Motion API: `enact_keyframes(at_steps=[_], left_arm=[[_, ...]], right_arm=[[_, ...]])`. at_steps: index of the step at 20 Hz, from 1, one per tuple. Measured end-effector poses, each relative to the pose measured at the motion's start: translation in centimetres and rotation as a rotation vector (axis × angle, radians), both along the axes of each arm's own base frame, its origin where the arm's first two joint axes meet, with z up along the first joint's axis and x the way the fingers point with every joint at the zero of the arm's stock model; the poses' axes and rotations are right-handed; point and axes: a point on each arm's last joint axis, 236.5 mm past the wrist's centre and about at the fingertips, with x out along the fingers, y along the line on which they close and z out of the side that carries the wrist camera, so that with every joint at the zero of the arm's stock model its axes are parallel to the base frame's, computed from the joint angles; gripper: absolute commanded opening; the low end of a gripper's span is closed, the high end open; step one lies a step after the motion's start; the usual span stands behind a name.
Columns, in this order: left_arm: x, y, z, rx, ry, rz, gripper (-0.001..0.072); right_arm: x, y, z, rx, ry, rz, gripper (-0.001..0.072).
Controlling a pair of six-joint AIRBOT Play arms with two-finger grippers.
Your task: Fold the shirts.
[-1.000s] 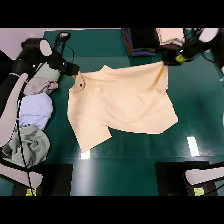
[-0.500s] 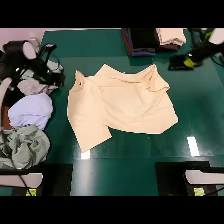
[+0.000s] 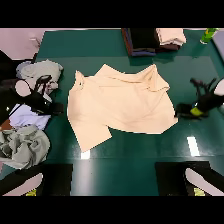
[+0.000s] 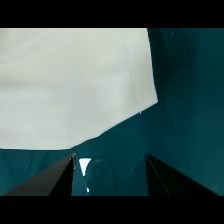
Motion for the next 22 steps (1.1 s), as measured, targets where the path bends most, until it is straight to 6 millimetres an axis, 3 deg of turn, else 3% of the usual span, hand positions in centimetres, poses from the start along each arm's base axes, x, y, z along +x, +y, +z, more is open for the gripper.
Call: enact_keyframes(at_steps=[3,7,8,10,11,13,17,22], left_arm=[[-0.5,-0.3,-0.5,-0.016,-0.002,0.01,0.0539],[-0.6,-0.4,-0.7,-0.023,-0.005,0.015,0.0539],[-0.6,-0.4,-0.8,-0.025,-0.007,0.016,0.0539],[-0.5,-0.5,-0.8,-0.026,-0.012,0.017,0.0541],[-0.4,-0.5,-0.8,-0.027,-0.017,0.018,0.0542],[0.1,-0.5,-0.7,-0.029,-0.034,0.021,0.0631],[1.4,-0.9,-1.3,-0.045,-0.067,0.029,0.063],[0.9,-2.7,-5.2,-0.119,0.054,0.064,0.0605]], right_arm=[[-1.9,1.5,-3.0,0.067,0.036,-0.054,0.0454],[-1.6,2.5,-5.4,0.114,0.048,-0.111,0.0422],[-1.3,2.7,-5.7,0.115,0.051,-0.11,0.0334],[-0.5,3.4,-6.0,0.119,0.049,-0.089,0.0076],[-0.1,3.8,-6.1,0.114,0.047,-0.069,0.0016],[0.7,4.3,-6.0,0.088,0.034,-0.015,0.0016],[1.9,4.9,-5.3,0.045,0.005,0.053,0.0016],[2.5,5.0,-4.8,0.029,-0.011,0.077,0.0016]])
